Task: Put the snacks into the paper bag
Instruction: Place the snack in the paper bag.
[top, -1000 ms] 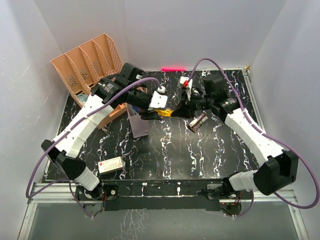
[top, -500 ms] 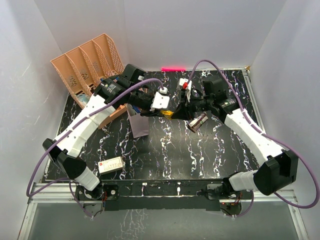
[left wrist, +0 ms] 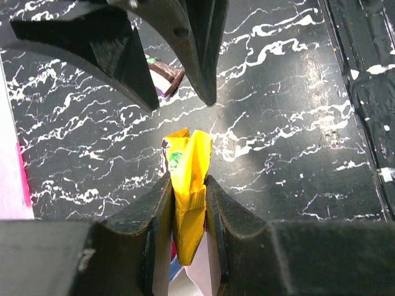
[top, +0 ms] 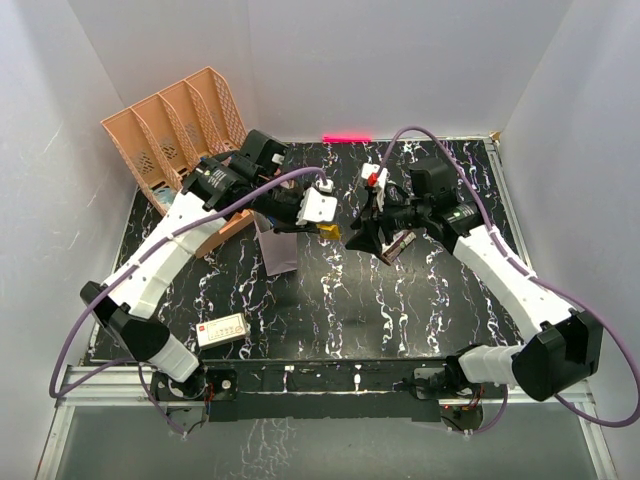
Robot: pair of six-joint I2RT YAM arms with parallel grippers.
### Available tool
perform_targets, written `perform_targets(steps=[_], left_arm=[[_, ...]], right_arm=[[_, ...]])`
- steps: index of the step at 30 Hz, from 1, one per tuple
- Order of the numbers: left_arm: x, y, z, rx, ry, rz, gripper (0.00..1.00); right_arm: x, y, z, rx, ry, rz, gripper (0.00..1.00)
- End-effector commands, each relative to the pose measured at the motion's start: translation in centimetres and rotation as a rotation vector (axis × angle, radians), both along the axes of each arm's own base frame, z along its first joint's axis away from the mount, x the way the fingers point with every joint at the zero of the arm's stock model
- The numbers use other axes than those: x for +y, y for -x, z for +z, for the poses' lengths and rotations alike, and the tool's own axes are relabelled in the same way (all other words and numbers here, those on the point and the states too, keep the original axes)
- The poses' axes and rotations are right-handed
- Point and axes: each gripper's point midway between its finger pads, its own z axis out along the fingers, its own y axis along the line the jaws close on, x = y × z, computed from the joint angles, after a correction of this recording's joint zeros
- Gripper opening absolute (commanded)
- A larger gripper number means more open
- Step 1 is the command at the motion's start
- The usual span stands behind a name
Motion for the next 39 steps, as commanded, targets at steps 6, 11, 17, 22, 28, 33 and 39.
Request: perform_targets(steps=[6, 11, 17, 22, 28, 33, 39], left_arm=[[5.1, 1.6, 4.0, -0.143, -0.044, 0.024, 0.00], [8.0, 0.6, 5.2, -0.226, -0.101, 0.105, 0.00], [10.3, -2.5, 5.1, -0.346, -0.230, 0.218, 0.00], [10.8, -4.8, 3.8, -0.411, -0.310, 0.204, 0.00], [11.2, -6.6, 2.3, -0.436, -0.337, 0.130, 0.00], [10.3, -7.4, 1.7, -0.444, -0.314, 0.077, 0.00], [9.0, -8.0, 0.8, -0.432, -0.295, 0.019, 0.00]], right_arm=[[-2.2, -0.9, 1.7, -0.122, -0.001, -0.095, 0.63], [-2.7, -1.2, 1.9, -0.126, -0.006, -0.116, 0.63], [-2.8, -1.3, 2.0, -0.125, -0.006, -0.122, 0.64], [-3.0, -1.3, 2.0, -0.128, -0.005, -0.128, 0.64], [-3.1, -1.4, 1.7, -0.128, 0.004, -0.139, 0.64], [-3.2, -1.6, 1.5, -0.129, 0.006, -0.142, 0.64], [-3.3, -1.6, 1.3, -0.126, 0.011, -0.150, 0.64]])
